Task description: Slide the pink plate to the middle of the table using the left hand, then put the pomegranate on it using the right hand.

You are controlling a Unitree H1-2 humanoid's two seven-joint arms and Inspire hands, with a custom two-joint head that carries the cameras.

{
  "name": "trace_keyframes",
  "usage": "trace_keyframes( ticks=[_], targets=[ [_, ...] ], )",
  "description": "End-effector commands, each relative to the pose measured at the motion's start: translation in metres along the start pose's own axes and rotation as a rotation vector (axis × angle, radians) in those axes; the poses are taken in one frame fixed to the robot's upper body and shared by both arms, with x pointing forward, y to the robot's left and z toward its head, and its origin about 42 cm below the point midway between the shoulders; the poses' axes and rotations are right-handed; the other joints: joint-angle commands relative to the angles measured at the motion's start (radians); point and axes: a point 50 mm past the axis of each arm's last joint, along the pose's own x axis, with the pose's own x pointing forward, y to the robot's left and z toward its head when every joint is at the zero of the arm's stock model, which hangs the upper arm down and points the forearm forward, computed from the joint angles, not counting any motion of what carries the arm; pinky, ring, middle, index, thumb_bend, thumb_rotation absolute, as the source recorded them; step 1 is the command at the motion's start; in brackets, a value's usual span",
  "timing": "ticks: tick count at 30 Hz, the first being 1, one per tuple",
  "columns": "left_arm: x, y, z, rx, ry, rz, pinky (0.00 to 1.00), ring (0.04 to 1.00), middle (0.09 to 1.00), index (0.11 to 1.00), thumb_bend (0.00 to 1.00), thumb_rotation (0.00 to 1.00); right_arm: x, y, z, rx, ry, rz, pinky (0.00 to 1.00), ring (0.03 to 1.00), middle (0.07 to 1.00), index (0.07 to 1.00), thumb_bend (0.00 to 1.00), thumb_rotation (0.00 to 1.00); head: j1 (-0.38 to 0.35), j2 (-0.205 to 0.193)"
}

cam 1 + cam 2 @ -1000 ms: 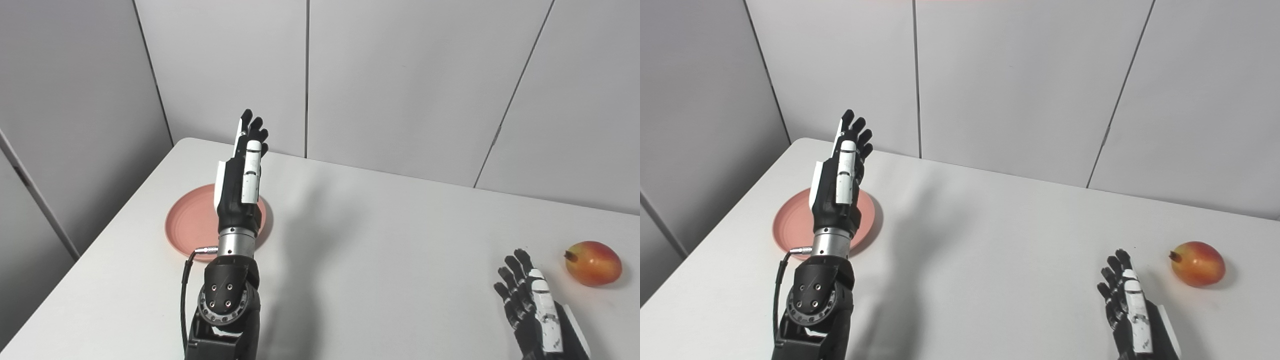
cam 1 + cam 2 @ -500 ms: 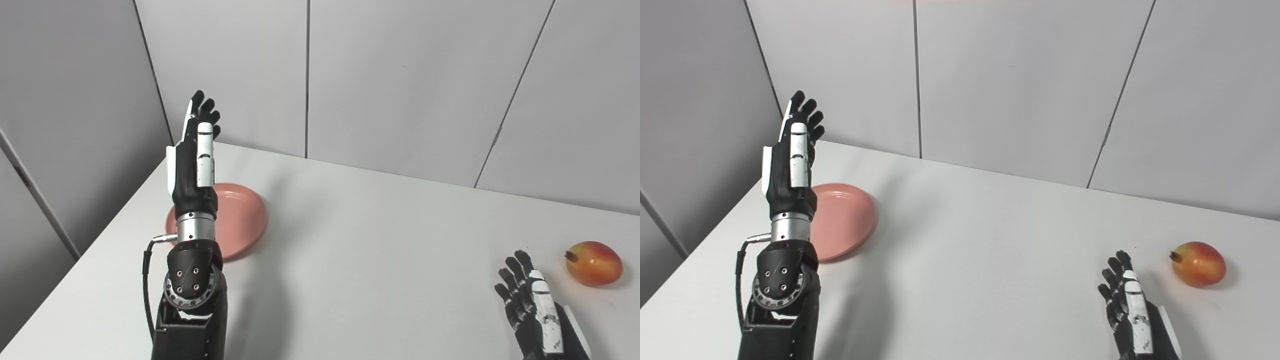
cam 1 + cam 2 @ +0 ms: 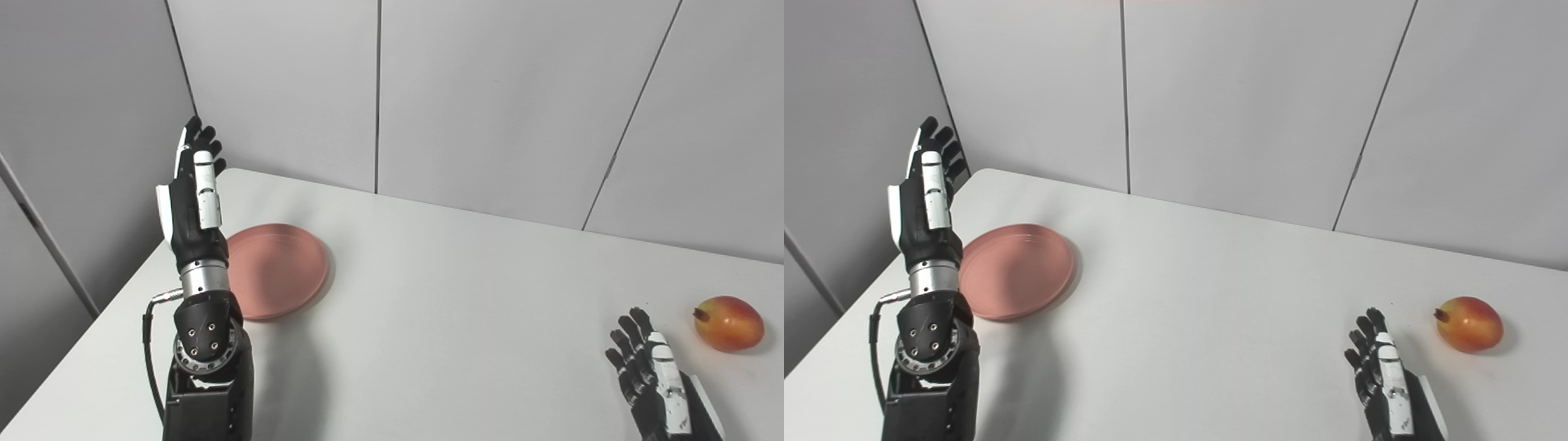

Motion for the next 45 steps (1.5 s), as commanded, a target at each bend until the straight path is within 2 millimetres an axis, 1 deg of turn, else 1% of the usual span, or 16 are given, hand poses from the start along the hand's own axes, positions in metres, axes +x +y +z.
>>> trace_keyframes(
  ticks=[1, 8, 14, 19, 23, 30, 37, 41, 45],
  targets=[
    [0.008, 0.003, 0.013, -0.022, -0.076, 0.011, 0.89, 0.905, 0.914, 0.900, 0.46, 1.00, 0.003, 0.001, 0.014, -0.002, -0.074, 0.021, 1.00, 1.000, 1.000, 1.000, 0.20, 1.00, -0.001, 0.001],
    [0.008, 0.018, 0.006, -0.034, -0.050, 0.045, 0.90, 0.904, 0.912, 0.895, 0.46, 1.00, 0.004, 0.001, 0.014, -0.001, -0.071, 0.027, 1.00, 1.000, 1.000, 1.000, 0.20, 1.00, 0.001, 0.001],
    [0.006, 0.033, -0.001, 0.002, -0.033, 0.070, 0.91, 0.911, 0.918, 0.894, 0.46, 1.00, 0.004, 0.000, 0.014, -0.001, -0.071, 0.019, 1.00, 1.000, 1.000, 1.000, 0.19, 1.00, 0.003, -0.005],
    [0.005, 0.042, -0.006, -0.019, -0.016, 0.095, 0.91, 0.914, 0.919, 0.891, 0.46, 1.00, 0.005, -0.002, 0.012, 0.000, -0.065, 0.016, 1.00, 1.000, 1.000, 1.000, 0.18, 1.00, 0.008, -0.018],
    [0.004, 0.045, -0.011, -0.038, 0.006, 0.092, 0.91, 0.920, 0.929, 0.908, 0.44, 1.00, 0.004, -0.003, 0.012, -0.017, -0.064, 0.018, 1.00, 1.000, 1.000, 1.000, 0.19, 1.00, 0.011, -0.021],
    [0.003, 0.047, -0.018, -0.084, 0.048, 0.080, 0.96, 0.949, 0.947, 0.924, 0.39, 1.00, 0.003, -0.003, 0.012, -0.021, -0.068, 0.016, 1.00, 1.000, 1.000, 1.000, 0.18, 1.00, 0.011, -0.018],
    [0.006, 0.049, -0.024, -0.099, 0.071, 0.092, 0.94, 0.942, 0.939, 0.915, 0.36, 1.00, 0.003, -0.004, 0.012, -0.015, -0.062, 0.013, 1.00, 1.000, 1.000, 1.000, 0.17, 1.00, 0.014, -0.016],
    [0.010, 0.053, -0.033, -0.117, 0.115, 0.096, 0.94, 0.943, 0.941, 0.917, 0.37, 1.00, 0.003, -0.003, 0.012, -0.018, -0.062, 0.013, 1.00, 1.000, 1.000, 1.000, 0.17, 1.00, 0.015, -0.013],
    [0.014, 0.058, -0.041, -0.124, 0.142, 0.098, 0.95, 0.947, 0.948, 0.932, 0.35, 1.00, 0.003, -0.003, 0.012, -0.013, -0.062, 0.014, 1.00, 1.000, 1.000, 1.000, 0.17, 1.00, 0.016, -0.010]
  ],
)
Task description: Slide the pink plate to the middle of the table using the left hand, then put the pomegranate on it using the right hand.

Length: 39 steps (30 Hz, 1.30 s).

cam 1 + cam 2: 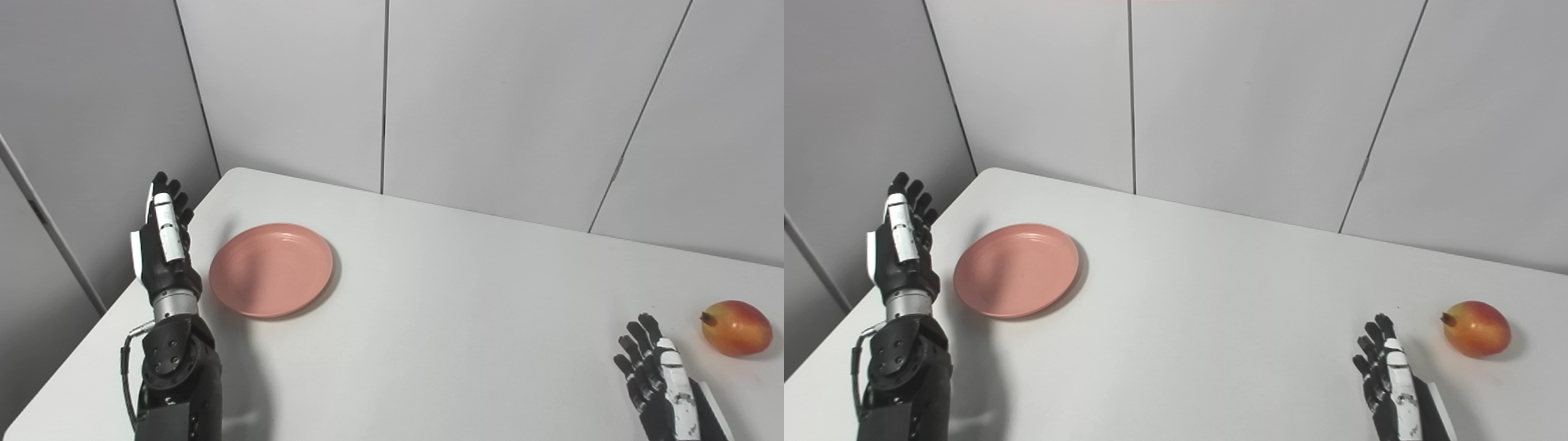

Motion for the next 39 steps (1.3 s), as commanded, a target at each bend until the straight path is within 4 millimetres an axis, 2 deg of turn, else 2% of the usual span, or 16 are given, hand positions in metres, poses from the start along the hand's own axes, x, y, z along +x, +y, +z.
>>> trace_keyframes(
  ticks=[1, 22, 29, 39],
  targets=[
    [0.014, -0.003, 0.016, -0.019, -0.068, -0.022, 0.95, 0.947, 0.949, 0.934, 0.35, 1.00, 0.003, 0.000, 0.014, -0.011, -0.070, 0.016, 1.00, 1.000, 1.000, 1.000, 0.18, 1.00, 0.001, 0.000],
    [0.022, 0.010, 0.007, -0.041, -0.018, 0.002, 0.94, 0.937, 0.937, 0.910, 0.39, 1.00, 0.004, -0.002, 0.015, -0.012, -0.078, 0.025, 1.00, 1.000, 1.000, 1.000, 0.20, 1.00, 0.012, 0.010],
    [0.027, 0.018, -0.005, -0.053, 0.025, -0.007, 0.89, 0.902, 0.904, 0.875, 0.37, 1.00, 0.004, -0.001, 0.016, -0.008, -0.075, 0.023, 1.00, 1.000, 1.000, 1.000, 0.19, 1.00, 0.015, 0.009],
    [0.034, 0.025, -0.020, -0.058, 0.062, -0.005, 0.89, 0.884, 0.888, 0.873, 0.35, 1.00, 0.003, -0.001, 0.015, -0.020, -0.070, 0.031, 1.00, 1.000, 1.000, 1.000, 0.19, 1.00, 0.027, 0.010]
  ],
)
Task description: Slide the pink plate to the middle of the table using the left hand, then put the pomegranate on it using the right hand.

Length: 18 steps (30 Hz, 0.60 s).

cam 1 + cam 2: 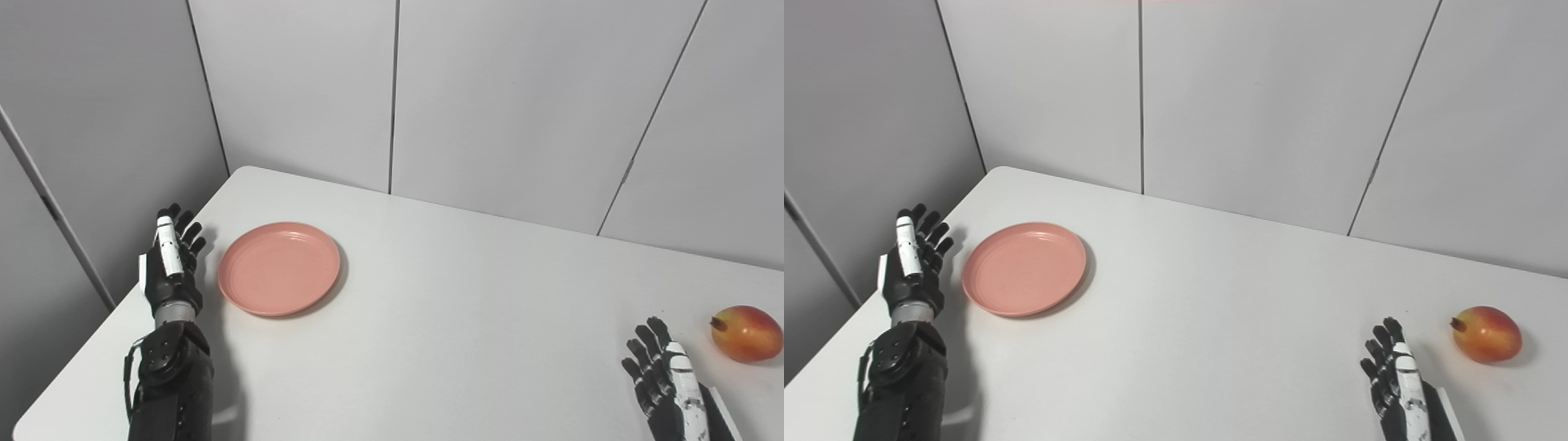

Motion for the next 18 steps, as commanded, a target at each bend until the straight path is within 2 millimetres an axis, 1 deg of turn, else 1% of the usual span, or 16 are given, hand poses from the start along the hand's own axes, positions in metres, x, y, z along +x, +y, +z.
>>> trace_keyframes(
  ticks=[1, 4, 5, 8, 11, 15, 17, 18],
  targets=[
    [0.013, -0.009, 0.022, -0.020, -0.099, -0.048, 0.88, 0.881, 0.885, 0.871, 0.35, 1.00, 0.003, 0.001, 0.015, -0.018, -0.069, 0.025, 1.00, 1.000, 1.000, 1.000, 0.19, 1.00, 0.001, 0.001],
    [0.018, -0.007, 0.013, -0.041, -0.078, -0.072, 0.89, 0.892, 0.893, 0.883, 0.35, 1.00, 0.003, 0.001, 0.016, -0.021, -0.070, 0.020, 1.00, 1.000, 1.000, 1.000, 0.19, 1.00, 0.001, 0.001],
    [0.019, -0.006, 0.011, -0.041, -0.073, -0.077, 0.90, 0.909, 0.906, 0.894, 0.35, 1.00, 0.003, 0.001, 0.016, -0.019, -0.071, 0.019, 1.00, 1.000, 1.000, 1.000, 0.18, 1.00, 0.001, 0.001],
    [0.023, -0.004, 0.004, -0.041, -0.068, -0.088, 0.91, 0.915, 0.907, 0.891, 0.37, 1.00, 0.004, 0.001, 0.016, -0.017, -0.075, 0.017, 1.00, 1.000, 1.000, 1.000, 0.18, 1.00, -0.001, 0.002],
    [0.025, -0.002, -0.001, -0.048, -0.053, -0.081, 0.88, 0.888, 0.876, 0.859, 0.40, 1.00, 0.003, 0.001, 0.016, -0.018, -0.076, 0.021, 1.00, 1.000, 1.000, 1.000, 0.18, 1.00, -0.001, 0.002],
    [0.026, -0.004, -0.008, -0.080, -0.025, -0.074, 0.85, 0.864, 0.862, 0.845, 0.36, 1.00, 0.003, 0.001, 0.016, -0.017, -0.072, 0.027, 1.00, 1.000, 1.000, 1.000, 0.18, 1.00, -0.001, 0.002],
    [0.026, -0.005, -0.010, -0.084, -0.021, -0.077, 0.85, 0.857, 0.858, 0.839, 0.35, 0.98, 0.003, 0.001, 0.016, -0.018, -0.073, 0.028, 1.00, 1.000, 1.000, 1.000, 0.18, 1.00, -0.005, 0.005],
    [0.026, -0.007, -0.011, -0.087, -0.016, -0.079, 0.85, 0.854, 0.859, 0.842, 0.35, 0.96, 0.003, 0.002, 0.016, -0.015, -0.072, 0.027, 1.00, 1.000, 1.000, 1.000, 0.18, 1.00, -0.005, 0.005]
  ],
)
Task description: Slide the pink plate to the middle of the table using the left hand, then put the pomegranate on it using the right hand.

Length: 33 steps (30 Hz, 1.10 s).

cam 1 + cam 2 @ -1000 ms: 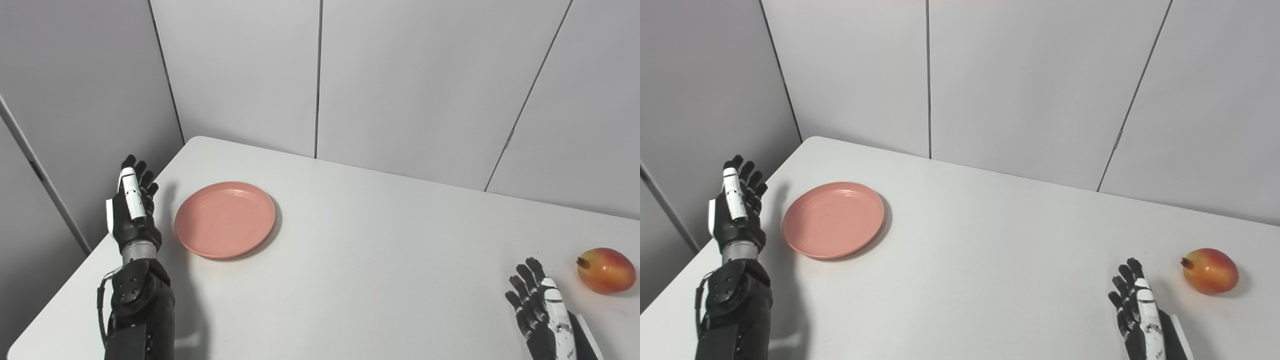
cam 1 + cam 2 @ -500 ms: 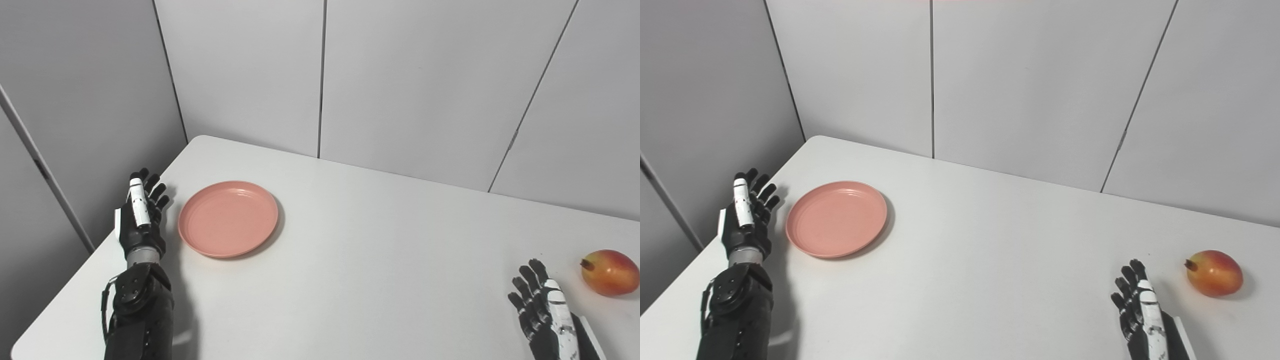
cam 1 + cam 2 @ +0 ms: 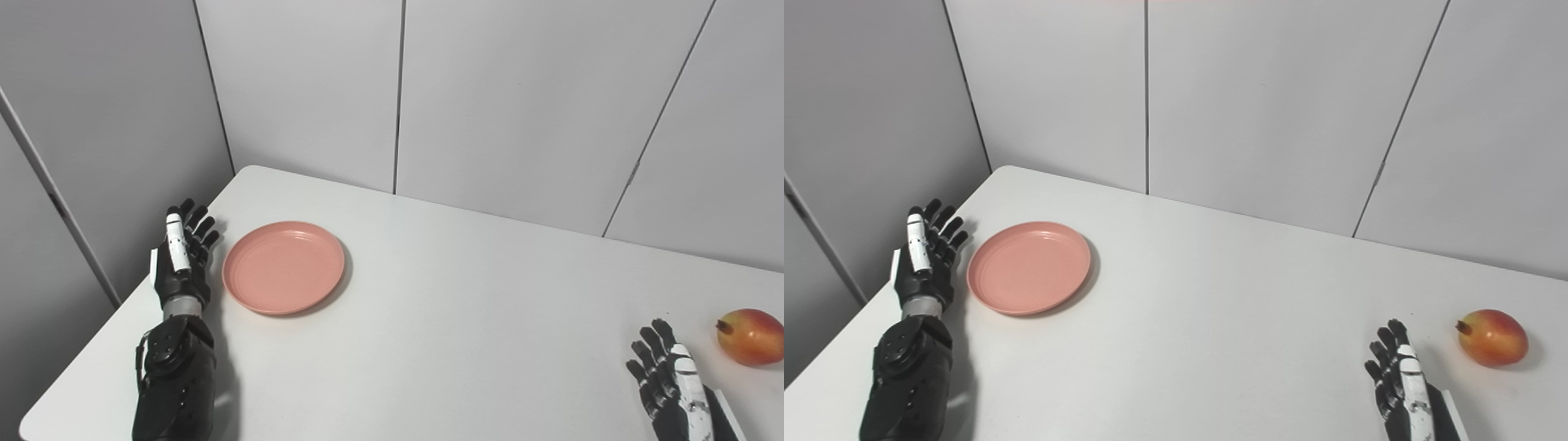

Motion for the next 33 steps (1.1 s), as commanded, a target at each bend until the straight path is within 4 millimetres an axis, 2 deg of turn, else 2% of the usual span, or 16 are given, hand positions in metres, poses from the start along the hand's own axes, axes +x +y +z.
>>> trace_keyframes(
  ticks=[1, 5, 15, 22, 28, 33],
  targets=[
    [0.004, -0.011, 0.003, -0.021, -0.010, -0.034, 0.85, 0.852, 0.862, 0.848, 0.35, 0.95, 0.004, 0.002, 0.015, -0.008, -0.072, 0.025, 1.00, 1.000, 1.000, 1.000, 0.18, 1.00, 0.000, 0.002],
    [0.003, -0.016, -0.001, -0.005, 0.005, -0.059, 0.86, 0.869, 0.880, 0.865, 0.36, 1.00, 0.004, 0.002, 0.015, -0.008, -0.073, 0.021, 1.00, 1.000, 1.000, 1.000, 0.18, 1.00, -0.002, 0.003],
    [0.000, -0.028, -0.010, 0.011, 0.036, -0.124, 0.88, 0.886, 0.898, 0.901, 0.38, 1.00, 0.004, 0.004, 0.017, -0.004, -0.074, 0.018, 1.00, 1.000, 1.000, 1.000, 0.17, 1.00, -0.002, 0.003],
    [-0.003, -0.033, -0.015, 0.007, 0.055, -0.149, 0.89, 0.894, 0.897, 0.893, 0.39, 1.00, 0.004, 0.005, 0.017, -0.003, -0.079, 0.024, 1.00, 1.000, 1.000, 1.000, 0.17, 1.00, -0.007, 0.005],
    [-0.005, -0.043, -0.018, -0.009, 0.082, -0.163, 0.93, 0.910, 0.909, 0.901, 0.32, 1.00, 0.004, 0.005, 0.016, -0.002, -0.072, 0.019, 1.00, 1.000, 1.000, 1.000, 0.18, 1.00, -0.011, 0.005],
    [-0.006, -0.047, -0.021, 0.010, 0.093, -0.187, 0.92, 0.901, 0.904, 0.884, 0.36, 1.00, 0.004, 0.006, 0.016, -0.005, -0.073, 0.020, 1.00, 1.000, 1.000, 1.000, 0.18, 1.00, -0.015, 0.006]
  ],
)
